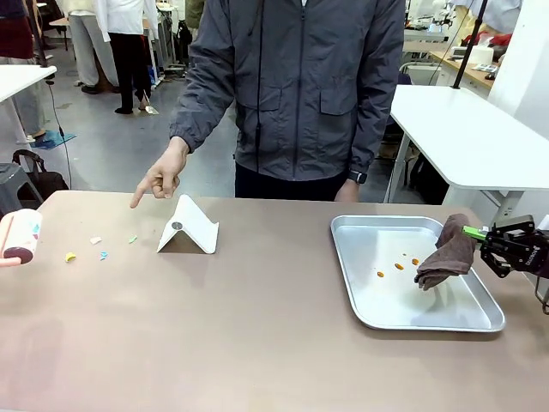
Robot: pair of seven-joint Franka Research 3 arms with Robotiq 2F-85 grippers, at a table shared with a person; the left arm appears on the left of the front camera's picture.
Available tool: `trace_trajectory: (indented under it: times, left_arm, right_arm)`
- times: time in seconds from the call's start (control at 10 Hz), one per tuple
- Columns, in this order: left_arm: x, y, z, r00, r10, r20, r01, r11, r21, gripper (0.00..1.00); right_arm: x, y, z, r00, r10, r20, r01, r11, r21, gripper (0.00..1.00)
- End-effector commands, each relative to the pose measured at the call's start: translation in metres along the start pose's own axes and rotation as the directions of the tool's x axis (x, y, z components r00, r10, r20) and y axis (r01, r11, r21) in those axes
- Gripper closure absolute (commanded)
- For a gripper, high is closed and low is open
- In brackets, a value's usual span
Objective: Clean the surface of the table.
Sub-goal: If a person points to the right, clean the right side of the table with your right hand, and if they point to the left, clean the left side with your left hand.
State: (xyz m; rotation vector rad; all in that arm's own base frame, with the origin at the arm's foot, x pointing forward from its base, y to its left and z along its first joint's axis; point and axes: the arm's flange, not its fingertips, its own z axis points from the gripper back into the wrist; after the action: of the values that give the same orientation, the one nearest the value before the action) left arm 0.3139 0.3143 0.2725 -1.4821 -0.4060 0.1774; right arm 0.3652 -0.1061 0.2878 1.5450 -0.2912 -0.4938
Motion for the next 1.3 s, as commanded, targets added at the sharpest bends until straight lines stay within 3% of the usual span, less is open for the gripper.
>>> trace_trajectory:
  times: [0.0, 0.6, 0.7, 0.9, 1.2]
  left_arm:
    - [-0.002, -0.004, 0.002, 1.0, -0.014, 0.005, 0.014, 1.0, -0.015, 0.86]
    - [-0.002, -0.004, 0.002, 1.0, -0.014, 0.005, 0.014, 1.0, -0.015, 0.86]
    - [0.0, 0.0, 0.0, 1.0, 0.0, 0.0, 0.0, 1.0, 0.0, 0.78]
    - [0.005, -0.011, -0.011, 0.999, 0.044, 0.026, -0.047, 0.993, 0.111, 0.78]
    - [0.018, -0.018, -0.031, 0.987, 0.06, 0.15, -0.098, 0.96, 0.262, 0.78]
  right_arm:
    - [-0.001, 0.007, -0.002, 1.0, -0.012, 0.0, 0.012, 1.0, -0.016, 1.0]
    - [-0.001, 0.007, -0.002, 1.0, -0.012, 0.0, 0.012, 1.0, -0.016, 1.0]
    - [-0.001, 0.007, -0.002, 1.0, -0.012, 0.0, 0.012, 1.0, -0.016, 1.0]
    - [-0.001, 0.007, -0.002, 1.0, -0.012, 0.0, 0.012, 1.0, -0.016, 1.0]
    - [-0.001, 0.007, -0.002, 1.0, -0.012, 0.0, 0.012, 1.0, -0.016, 1.0]
